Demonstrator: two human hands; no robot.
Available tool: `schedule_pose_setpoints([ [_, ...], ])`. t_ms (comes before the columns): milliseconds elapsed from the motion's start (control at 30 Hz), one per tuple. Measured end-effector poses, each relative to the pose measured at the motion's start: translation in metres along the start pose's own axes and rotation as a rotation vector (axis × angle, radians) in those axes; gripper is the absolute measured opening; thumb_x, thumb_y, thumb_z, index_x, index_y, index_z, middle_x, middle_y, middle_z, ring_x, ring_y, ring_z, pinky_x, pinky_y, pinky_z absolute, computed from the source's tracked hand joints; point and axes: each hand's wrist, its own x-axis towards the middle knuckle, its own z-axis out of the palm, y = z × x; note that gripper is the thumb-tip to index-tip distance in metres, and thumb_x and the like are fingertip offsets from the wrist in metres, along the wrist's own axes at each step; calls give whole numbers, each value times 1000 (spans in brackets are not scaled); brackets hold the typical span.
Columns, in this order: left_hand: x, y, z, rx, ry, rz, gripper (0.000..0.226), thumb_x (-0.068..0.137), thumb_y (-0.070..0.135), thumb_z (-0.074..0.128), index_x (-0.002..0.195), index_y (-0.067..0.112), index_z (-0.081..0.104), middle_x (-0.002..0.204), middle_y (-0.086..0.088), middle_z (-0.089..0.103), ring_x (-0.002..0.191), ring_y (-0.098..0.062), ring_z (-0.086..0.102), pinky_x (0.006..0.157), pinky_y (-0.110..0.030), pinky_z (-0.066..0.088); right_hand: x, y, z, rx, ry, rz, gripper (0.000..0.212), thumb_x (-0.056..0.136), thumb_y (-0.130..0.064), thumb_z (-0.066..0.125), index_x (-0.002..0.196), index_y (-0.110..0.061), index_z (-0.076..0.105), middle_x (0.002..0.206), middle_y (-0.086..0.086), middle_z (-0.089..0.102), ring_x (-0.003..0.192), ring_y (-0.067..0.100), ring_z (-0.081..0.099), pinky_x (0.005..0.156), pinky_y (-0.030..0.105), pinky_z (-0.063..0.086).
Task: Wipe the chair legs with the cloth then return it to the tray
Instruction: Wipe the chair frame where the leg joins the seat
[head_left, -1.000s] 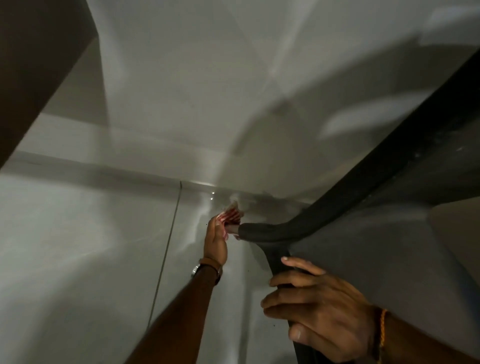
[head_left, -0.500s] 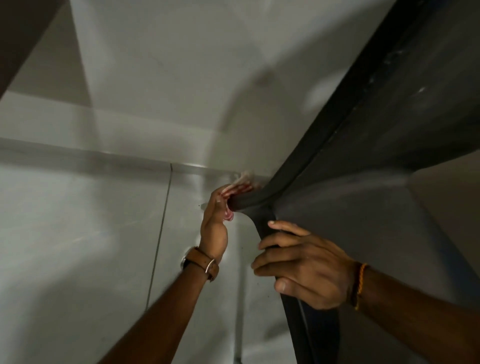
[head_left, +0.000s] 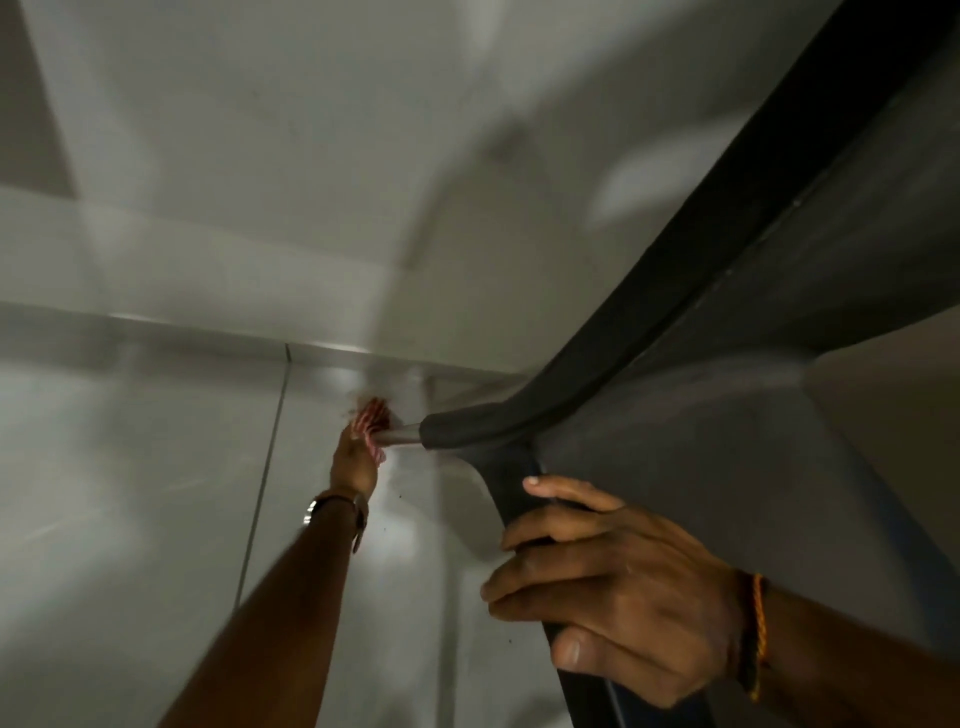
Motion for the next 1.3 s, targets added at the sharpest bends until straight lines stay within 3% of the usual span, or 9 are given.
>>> schedule_pose_setpoints([
  [100, -6, -14, -4, -34, 8, -2, 57, 106, -4, 35, 158, 16, 34, 150, -1, 51, 127, -16, 50, 91, -10, 47, 2, -1, -1, -3, -22, 13, 69, 110, -51, 11, 128, -27, 73, 137, -15, 66, 136, 12, 50, 130, 44, 16],
  [167, -19, -20, 1, -107, 65, -38, 51, 107, -3, 36, 157, 9, 35, 157, -10, 48, 137, -24, 50, 107, -21, 42, 1, -2, -2, -4, -13, 13, 67, 110, -50, 13, 127, -27, 73, 136, -16, 67, 135, 12, 51, 130, 44, 17],
  [267, -31, 2, 15, -365, 140, -29, 39, 107, 9, 40, 144, 2, 52, 124, -15, 69, 102, -21, 68, 118, -45, 42, 3, -5, -3, -1, 13, 5, 63, 111, -48, 17, 124, -25, 75, 132, -14, 69, 131, 13, 54, 130, 43, 16],
  [433, -86, 43, 29, -442, 98, 84, 34, 108, 19, 43, 107, 29, 75, 96, 13, 83, 94, 0, 75, 108, -34, 46, 3, -4, -5, 2, -22, 5, 50, 106, -43, 32, 125, -25, 74, 132, -14, 69, 131, 13, 54, 130, 44, 17],
  [633, -174, 77, 46, -240, 147, 302, 34, 110, 23, 41, 132, 34, 64, 140, 6, 65, 131, -12, 60, 109, -34, 45, 3, -3, -7, 26, -43, 10, 58, 111, -47, 19, 126, -27, 72, 133, -15, 67, 132, 12, 51, 130, 41, 13],
  [800, -167, 65, 53, -113, 242, 406, 37, 110, 28, 38, 130, 55, 53, 134, 19, 63, 125, 0, 59, 104, -18, 48, 3, -1, -6, 27, -57, 7, 52, 109, -48, 27, 126, -29, 72, 133, -17, 67, 133, 10, 51, 131, 39, 11],
  [967, -82, 19, 45, -150, 364, 143, 39, 111, 17, 37, 145, 13, 54, 142, -16, 60, 132, -33, 57, 111, -40, 46, 2, 2, 1, -5, 7, -21, 51, 108, -48, 30, 126, -29, 73, 133, -18, 67, 132, 8, 52, 131, 41, 15],
  [1167, -15, 3, 23, -304, 297, -55, 33, 105, 3, 41, 120, 13, 68, 100, -2, 72, 97, -22, 72, 76, -18, 56, 2, 3, 4, 43, 81, 13, 65, 112, -49, 15, 124, -27, 74, 133, -17, 68, 131, 10, 55, 128, 44, 21],
  [1300, 17, -1, 6, -23, 221, -136, 37, 101, -2, 43, 128, -1, 68, 110, -31, 72, 83, -29, 63, 78, -39, 53, 1, 4, 4, 0, 35, 0, 62, 113, -50, 14, 127, -31, 72, 136, -22, 64, 135, 6, 50, 130, 41, 16],
])
